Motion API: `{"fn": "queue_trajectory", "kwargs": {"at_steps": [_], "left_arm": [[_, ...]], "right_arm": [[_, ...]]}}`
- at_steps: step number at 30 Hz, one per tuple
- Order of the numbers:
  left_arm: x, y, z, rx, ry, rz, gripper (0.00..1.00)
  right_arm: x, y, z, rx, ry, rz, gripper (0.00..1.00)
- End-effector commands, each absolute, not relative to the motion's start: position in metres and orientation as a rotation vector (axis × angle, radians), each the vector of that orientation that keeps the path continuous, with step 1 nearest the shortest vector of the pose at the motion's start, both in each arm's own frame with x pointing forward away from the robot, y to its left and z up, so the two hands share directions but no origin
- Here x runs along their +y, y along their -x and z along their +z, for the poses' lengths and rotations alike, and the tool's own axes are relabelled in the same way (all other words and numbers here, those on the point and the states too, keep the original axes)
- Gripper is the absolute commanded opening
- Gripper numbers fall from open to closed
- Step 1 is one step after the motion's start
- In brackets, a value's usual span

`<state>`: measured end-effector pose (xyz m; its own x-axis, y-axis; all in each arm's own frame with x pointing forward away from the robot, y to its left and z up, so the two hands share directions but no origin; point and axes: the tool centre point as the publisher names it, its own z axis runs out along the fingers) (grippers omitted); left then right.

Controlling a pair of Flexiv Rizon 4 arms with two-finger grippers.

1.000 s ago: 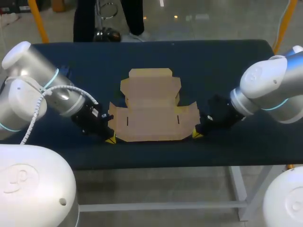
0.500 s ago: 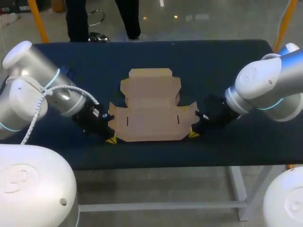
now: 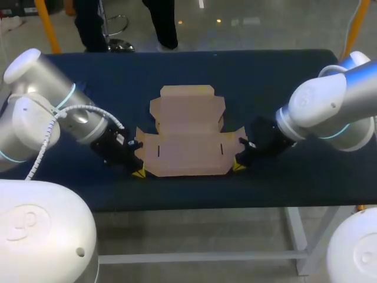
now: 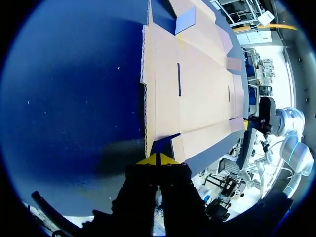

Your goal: Assemble the packaging by folding the flat box into shape, placing the metal phone stand inside, and closing the box properly

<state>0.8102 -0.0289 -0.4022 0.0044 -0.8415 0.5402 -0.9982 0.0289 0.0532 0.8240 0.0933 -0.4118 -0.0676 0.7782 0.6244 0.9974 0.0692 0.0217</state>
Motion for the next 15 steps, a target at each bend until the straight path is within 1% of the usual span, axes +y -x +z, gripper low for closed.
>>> {"fn": "queue_trajectory", "kwargs": {"at_steps": [1,15], "left_arm": [[-0.0286,-0.8089,-0.3974,-1.894,-1.873,0.488,0.0],[-0.033,-0.8168,-0.393,-1.91,-1.859,0.489,0.0]], "right_arm": [[0.0955,-0.8241,-0.411,-1.908,1.767,-0.629,0.0],[0.1013,-0.8263,-0.4085,-1.938,1.761,-0.61,0.0]]}}
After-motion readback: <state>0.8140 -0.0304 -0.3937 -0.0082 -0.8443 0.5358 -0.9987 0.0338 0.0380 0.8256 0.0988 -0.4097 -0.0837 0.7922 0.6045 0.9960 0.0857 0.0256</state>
